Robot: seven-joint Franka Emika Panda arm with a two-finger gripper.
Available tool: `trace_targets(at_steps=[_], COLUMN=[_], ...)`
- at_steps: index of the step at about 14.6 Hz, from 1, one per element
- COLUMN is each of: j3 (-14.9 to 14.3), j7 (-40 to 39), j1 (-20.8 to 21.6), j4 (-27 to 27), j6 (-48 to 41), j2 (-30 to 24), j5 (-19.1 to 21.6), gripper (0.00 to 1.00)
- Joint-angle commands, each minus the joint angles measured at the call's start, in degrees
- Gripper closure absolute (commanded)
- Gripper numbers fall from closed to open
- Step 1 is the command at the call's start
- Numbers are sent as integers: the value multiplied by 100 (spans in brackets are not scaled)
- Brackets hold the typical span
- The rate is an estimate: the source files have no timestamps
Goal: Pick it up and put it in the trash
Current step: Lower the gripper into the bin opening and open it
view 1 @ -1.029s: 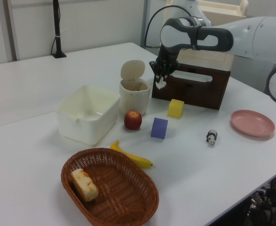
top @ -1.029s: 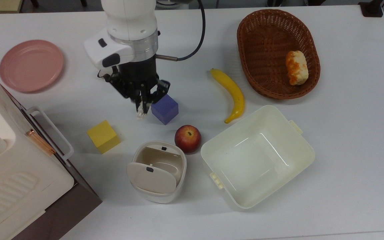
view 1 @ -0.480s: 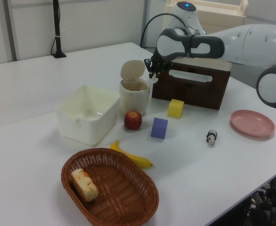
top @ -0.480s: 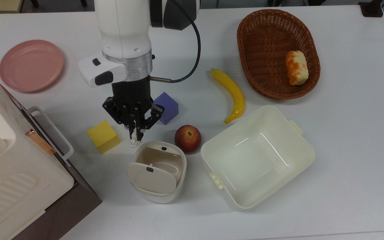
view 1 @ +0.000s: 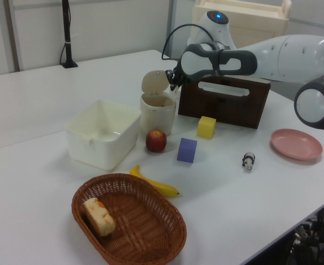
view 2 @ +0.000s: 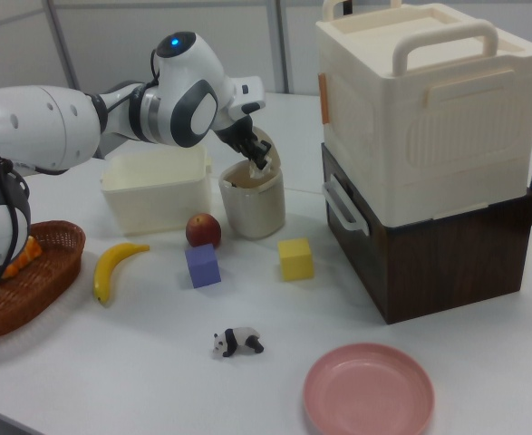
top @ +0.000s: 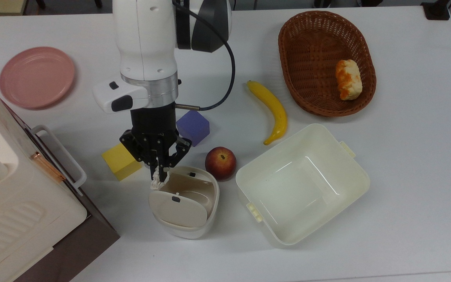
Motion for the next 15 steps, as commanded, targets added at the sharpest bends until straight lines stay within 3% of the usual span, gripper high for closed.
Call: trace_targets(at_steps=[1,13,14,15], j3=[-76,-76,-76,-76], j7=[-20,-38,-29,-12], j1=[136,330,330,330], j4=[263,210,210,210], j6=[131,227,219,219], j2=[222,389,381,380], j5=[29,-244,-235,-226], gripper=[98,97,90,57])
